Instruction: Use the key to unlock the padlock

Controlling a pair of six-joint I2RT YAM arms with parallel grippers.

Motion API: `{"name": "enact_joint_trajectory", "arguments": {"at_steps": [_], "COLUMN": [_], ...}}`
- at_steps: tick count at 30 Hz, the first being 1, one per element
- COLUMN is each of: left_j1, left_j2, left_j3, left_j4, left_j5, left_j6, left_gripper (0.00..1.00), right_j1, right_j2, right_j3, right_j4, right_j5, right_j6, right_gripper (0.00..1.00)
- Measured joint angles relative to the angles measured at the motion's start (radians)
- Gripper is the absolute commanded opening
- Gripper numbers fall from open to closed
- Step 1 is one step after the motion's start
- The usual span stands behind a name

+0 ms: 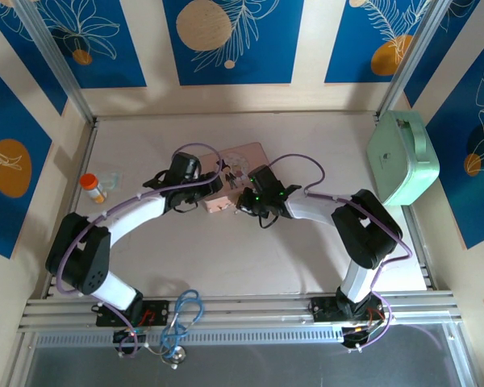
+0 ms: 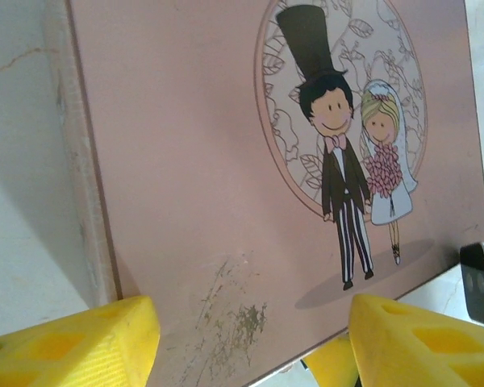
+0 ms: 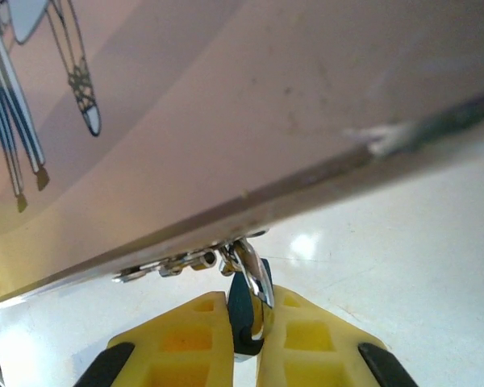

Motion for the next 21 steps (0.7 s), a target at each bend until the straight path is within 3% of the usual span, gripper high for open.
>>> {"name": "enact_joint_trajectory", "arguments": {"at_steps": [5,15,21], "left_j1": [-0.020,-0.035,-0.034], "left_j2": [-0.042,-0.119,-0.193], "left_j3": [-0.060,-0.086,-0.114], "left_j4": [0.049,-0.021,-0.149], "left_j5": [-0.055,-0.081,-0.116], "left_j6": [-0.049,-0.084,-0.098], "left_gripper": [0.66,0.79,0.73], "right_j1": [0.002,0.021,0.029], "right_j2": [-0.002,-0.003,-0.004], "right_j3": [-0.011,-0.026,-0.026], "right_j4": [0.019,0.037,0.026], "right_j5": [0.006,0.010,0.036], "right_j6": [0.000,0.000,0.014], "right_gripper": [0.08,0.07,0.07]}}
